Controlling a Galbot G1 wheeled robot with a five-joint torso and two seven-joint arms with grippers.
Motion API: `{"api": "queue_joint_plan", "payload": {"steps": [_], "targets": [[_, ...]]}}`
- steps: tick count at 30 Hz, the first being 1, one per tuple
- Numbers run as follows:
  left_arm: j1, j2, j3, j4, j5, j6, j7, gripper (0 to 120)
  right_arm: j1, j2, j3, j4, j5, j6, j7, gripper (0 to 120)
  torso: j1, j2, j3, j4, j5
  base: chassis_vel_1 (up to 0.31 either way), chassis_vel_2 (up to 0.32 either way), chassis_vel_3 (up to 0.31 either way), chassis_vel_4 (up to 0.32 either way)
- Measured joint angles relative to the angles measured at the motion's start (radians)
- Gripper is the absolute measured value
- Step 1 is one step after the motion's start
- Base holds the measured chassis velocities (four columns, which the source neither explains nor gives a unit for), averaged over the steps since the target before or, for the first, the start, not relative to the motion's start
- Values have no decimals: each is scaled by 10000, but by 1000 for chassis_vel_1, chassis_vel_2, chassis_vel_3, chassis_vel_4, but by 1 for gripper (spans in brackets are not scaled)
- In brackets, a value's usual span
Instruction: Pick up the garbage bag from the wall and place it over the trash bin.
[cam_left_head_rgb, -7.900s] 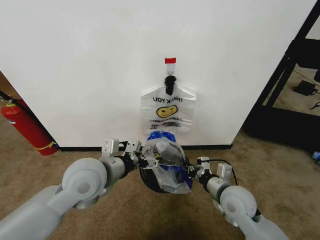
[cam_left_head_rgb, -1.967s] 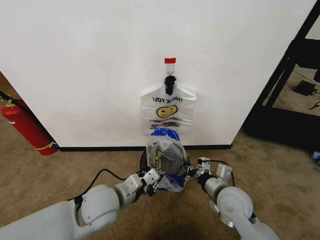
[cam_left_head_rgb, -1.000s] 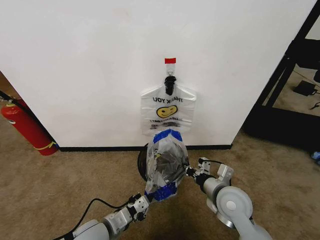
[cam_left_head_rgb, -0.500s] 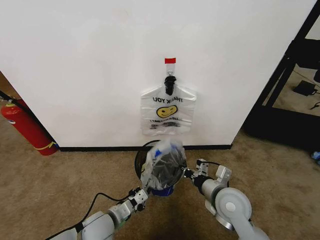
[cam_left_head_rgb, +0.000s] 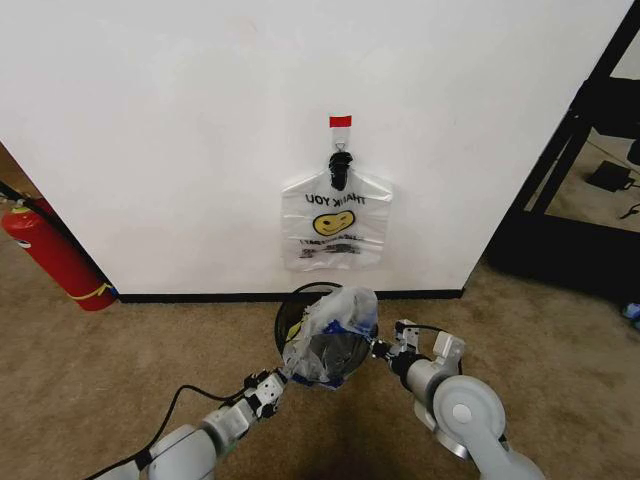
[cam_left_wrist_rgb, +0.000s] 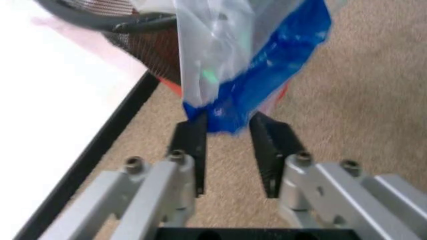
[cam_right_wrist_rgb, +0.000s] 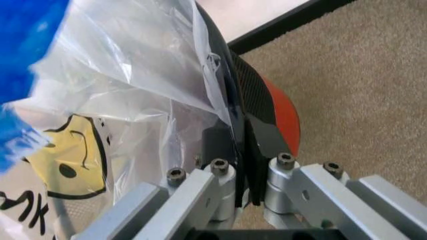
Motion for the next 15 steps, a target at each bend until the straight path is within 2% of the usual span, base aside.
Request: {"api": "queue_joint_plan", "payload": {"steps": [2, 9, 10, 12, 15], "targets": [[204, 73, -149, -127, 126, -44, 6, 33, 31, 33, 0, -59, -26, 19, -14, 0, 0, 0, 0, 0, 0, 0, 0, 0, 0], [1223, 342, -1172, -1117, 321, -311, -91, 65, 110, 170, -35, -316, -232, 89, -125, 0, 0, 0, 0, -1, 0, 0, 0, 0, 0], [1223, 342, -1172, -1117, 321, -311, -91, 65, 110, 170, -35, -316, -232, 89, -125, 0, 0, 0, 0, -1, 0, 0, 0, 0, 0], [1258, 373, -1353, -1339, 172, -369, -199, 71, 108, 170, -34, -320, -258, 95, -130, 0, 0, 0, 0, -2, -1, 0, 0, 0, 0], [914, 310, -1572, -1804, -753, -218, -550, 85, 73, 155, -30, -320, -328, 116, -162, 0, 0, 0, 0, -2, -1, 0, 0, 0, 0]]}}
